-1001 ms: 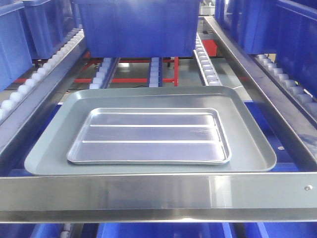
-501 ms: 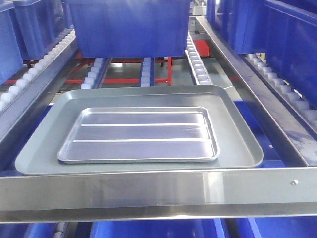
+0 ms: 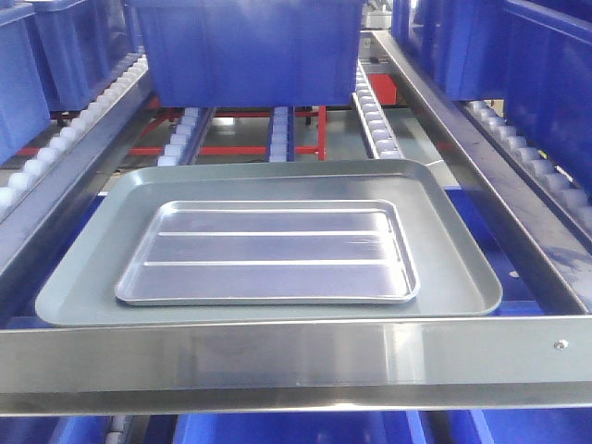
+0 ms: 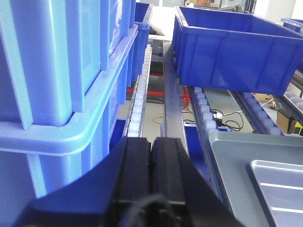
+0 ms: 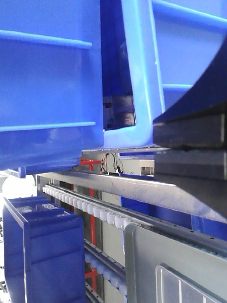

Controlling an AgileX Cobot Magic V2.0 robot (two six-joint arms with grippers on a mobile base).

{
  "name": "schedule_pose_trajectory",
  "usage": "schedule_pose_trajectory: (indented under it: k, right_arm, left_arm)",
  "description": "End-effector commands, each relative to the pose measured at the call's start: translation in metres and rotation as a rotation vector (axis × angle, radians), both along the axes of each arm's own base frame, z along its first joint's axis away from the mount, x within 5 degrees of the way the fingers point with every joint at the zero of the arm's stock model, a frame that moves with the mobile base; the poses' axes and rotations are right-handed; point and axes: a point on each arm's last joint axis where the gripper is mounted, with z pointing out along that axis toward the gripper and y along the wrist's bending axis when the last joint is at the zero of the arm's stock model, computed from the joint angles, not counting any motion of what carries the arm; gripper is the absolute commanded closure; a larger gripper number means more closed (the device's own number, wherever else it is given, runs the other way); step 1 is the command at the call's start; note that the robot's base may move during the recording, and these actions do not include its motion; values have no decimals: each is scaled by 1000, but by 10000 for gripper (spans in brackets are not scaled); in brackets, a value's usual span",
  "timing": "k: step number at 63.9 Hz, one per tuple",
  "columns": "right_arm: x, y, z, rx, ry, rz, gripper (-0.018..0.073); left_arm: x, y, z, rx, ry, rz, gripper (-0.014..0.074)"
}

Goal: Grab silver tray and stack on right shelf

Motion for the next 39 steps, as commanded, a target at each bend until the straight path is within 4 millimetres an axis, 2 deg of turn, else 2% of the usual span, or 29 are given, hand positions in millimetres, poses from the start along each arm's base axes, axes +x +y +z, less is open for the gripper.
schedule_pose_trajectory:
  k: [1, 39]
  right_arm:
    - [-4, 0, 15, -19, -124, -7, 492]
    - [-4, 0, 15, -19, -124, -7, 492]
  left_arm:
    - [-1, 1, 2, -7, -83, 10, 697]
    - [-1, 1, 2, -7, -83, 10, 697]
